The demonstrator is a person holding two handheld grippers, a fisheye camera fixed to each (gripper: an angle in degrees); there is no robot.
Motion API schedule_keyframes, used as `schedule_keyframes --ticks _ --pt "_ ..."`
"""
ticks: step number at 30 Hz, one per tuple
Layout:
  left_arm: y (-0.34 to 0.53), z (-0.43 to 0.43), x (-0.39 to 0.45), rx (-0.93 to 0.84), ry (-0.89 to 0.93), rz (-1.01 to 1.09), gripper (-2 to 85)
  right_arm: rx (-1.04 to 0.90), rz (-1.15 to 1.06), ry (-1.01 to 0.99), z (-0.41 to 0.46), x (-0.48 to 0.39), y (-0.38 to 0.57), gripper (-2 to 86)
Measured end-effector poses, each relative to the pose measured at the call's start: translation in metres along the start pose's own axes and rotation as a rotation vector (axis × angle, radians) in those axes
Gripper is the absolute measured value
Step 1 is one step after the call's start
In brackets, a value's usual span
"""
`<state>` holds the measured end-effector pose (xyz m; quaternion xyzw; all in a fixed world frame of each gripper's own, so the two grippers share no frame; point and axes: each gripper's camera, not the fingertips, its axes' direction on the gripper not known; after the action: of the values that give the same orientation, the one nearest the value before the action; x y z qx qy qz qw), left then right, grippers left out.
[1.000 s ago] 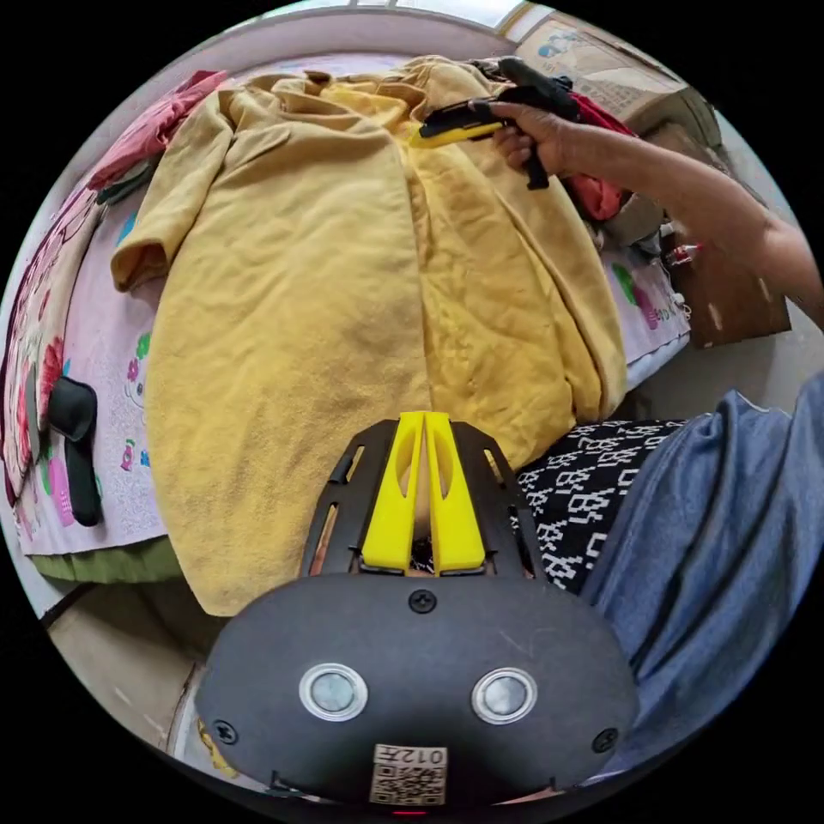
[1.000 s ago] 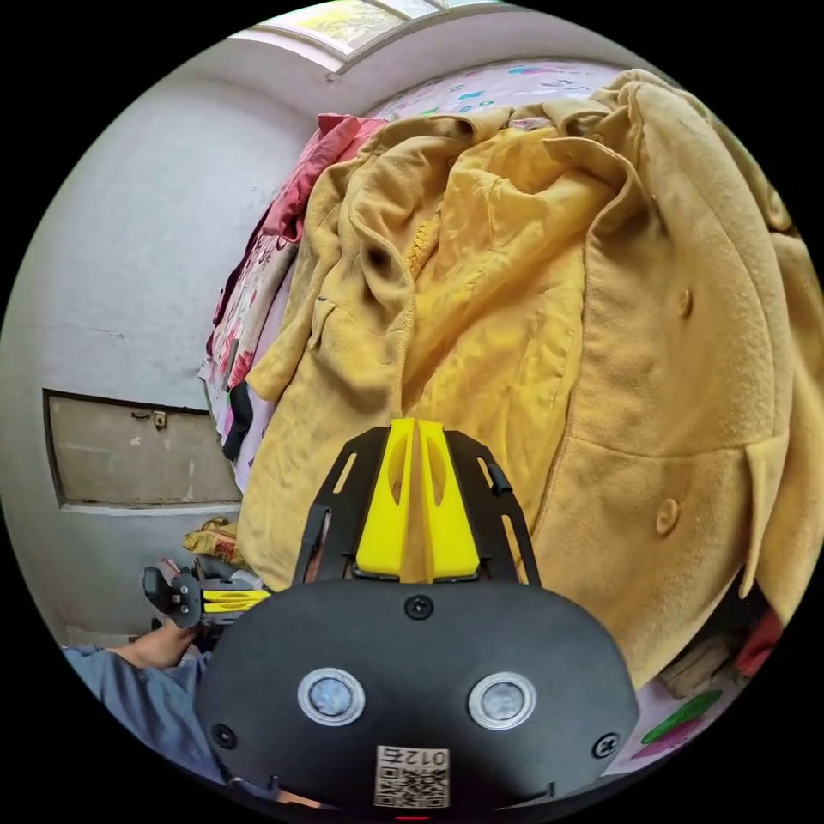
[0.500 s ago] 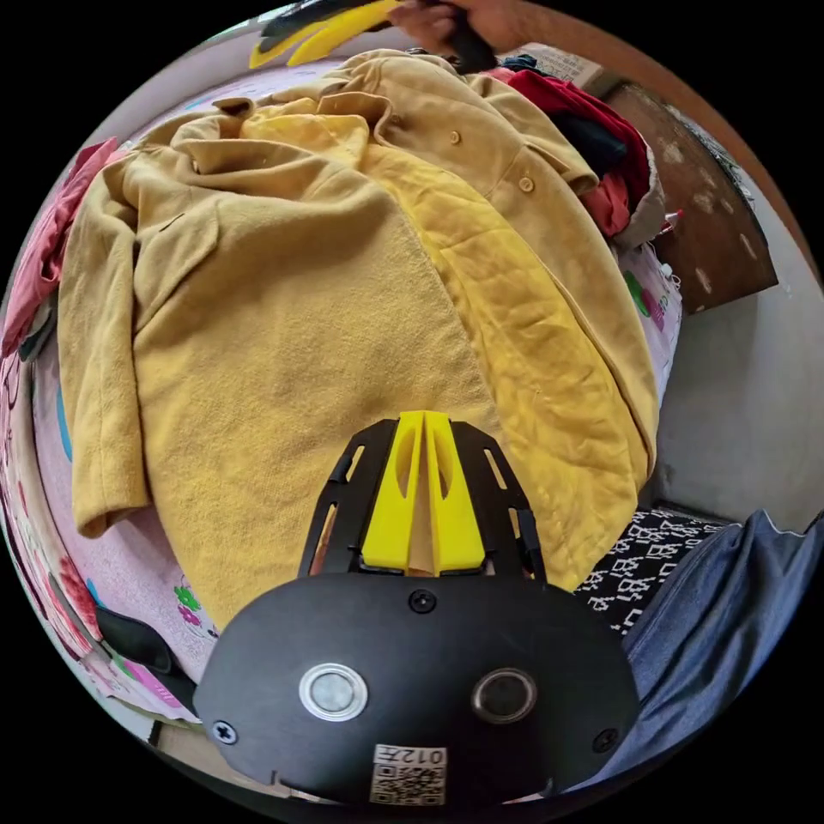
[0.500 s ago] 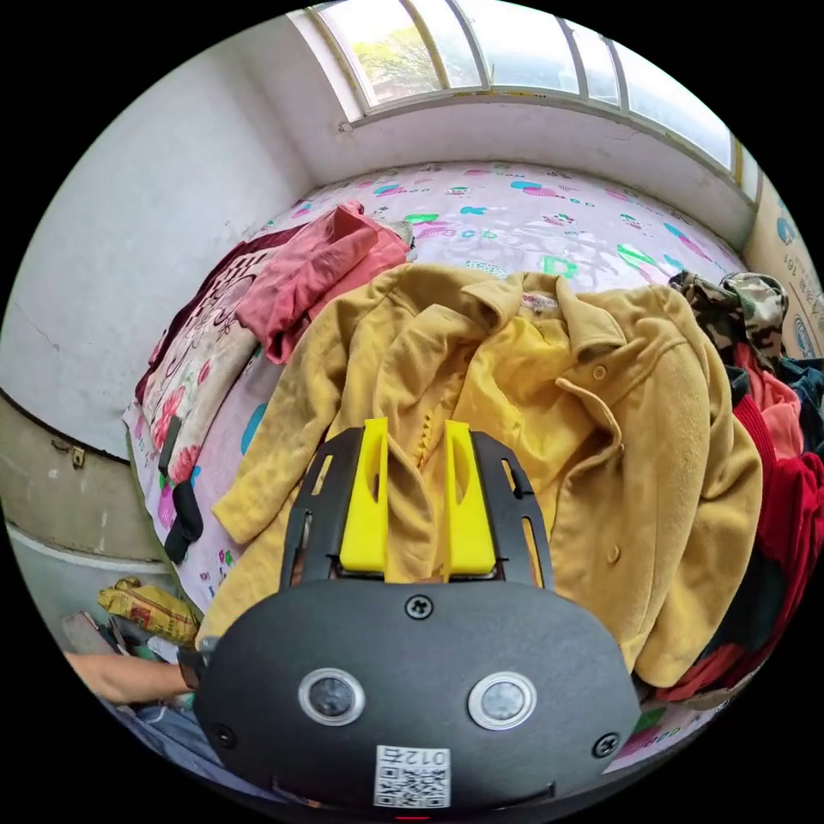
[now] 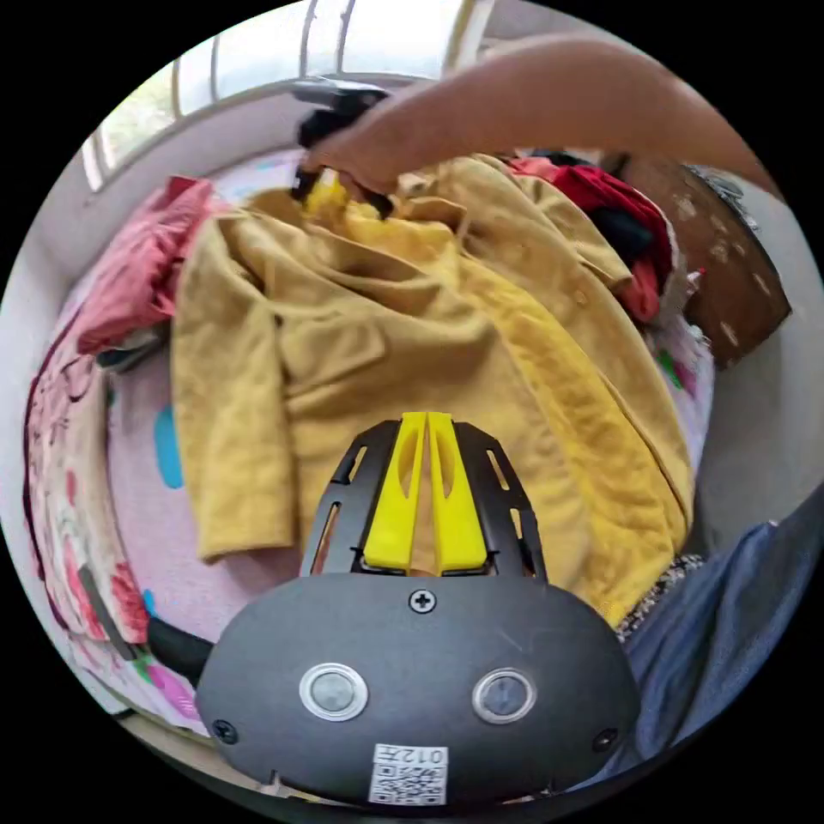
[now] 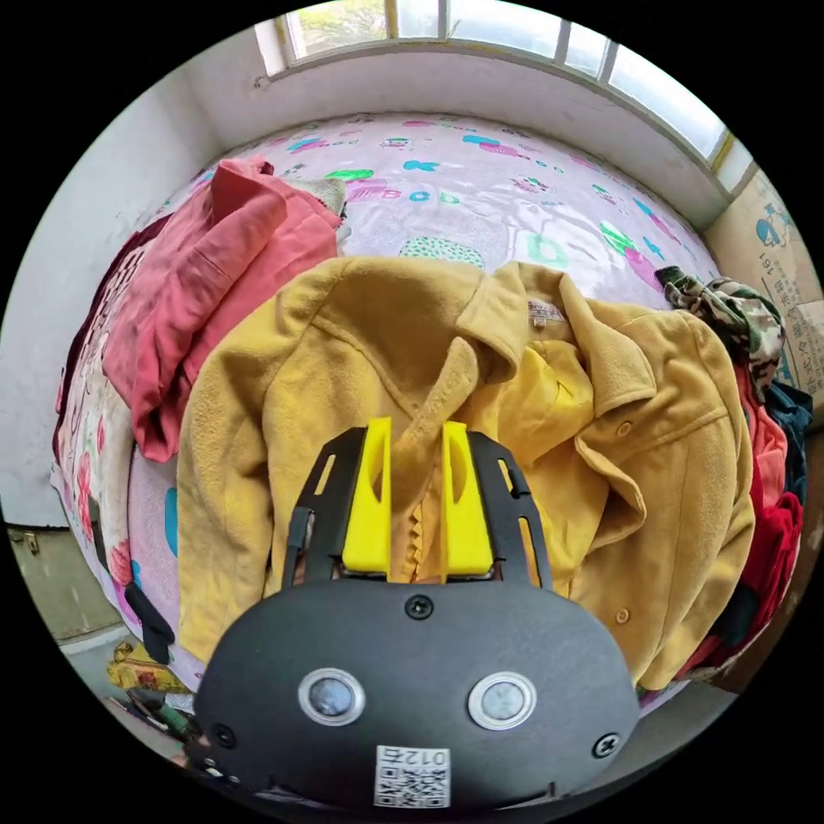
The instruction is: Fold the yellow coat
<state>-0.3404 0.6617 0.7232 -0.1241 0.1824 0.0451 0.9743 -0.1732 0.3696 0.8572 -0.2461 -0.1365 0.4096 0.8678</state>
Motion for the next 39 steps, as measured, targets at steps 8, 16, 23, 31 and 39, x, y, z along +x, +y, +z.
schedule_keyframes --ticks 8,16,23,31,39 --pt "-0.150 0.042 -0.107 -0.047 -0.145 -0.114 9.4 0.004 -0.020 -0.126 0.003 0.099 0.026 2.6" --pt "-0.248 0.125 -0.075 -0.354 -0.217 0.086 4.7 0.000 -0.051 -0.244 0.009 0.175 0.025 2.1" --pt "-0.278 0.083 -0.098 -0.275 -0.086 -0.028 0.2 0.074 -0.115 -0.439 -0.001 0.219 -0.014 2.0" --pt "-0.298 0.113 -0.084 -0.401 -0.164 0.027 -0.2 -0.064 0.000 -0.464 0.081 0.307 -0.049 3.0" --pt "-0.304 0.152 -0.037 -0.464 -0.367 0.163 -0.1 -0.108 -0.060 -0.300 0.103 0.314 -0.039 7.8"
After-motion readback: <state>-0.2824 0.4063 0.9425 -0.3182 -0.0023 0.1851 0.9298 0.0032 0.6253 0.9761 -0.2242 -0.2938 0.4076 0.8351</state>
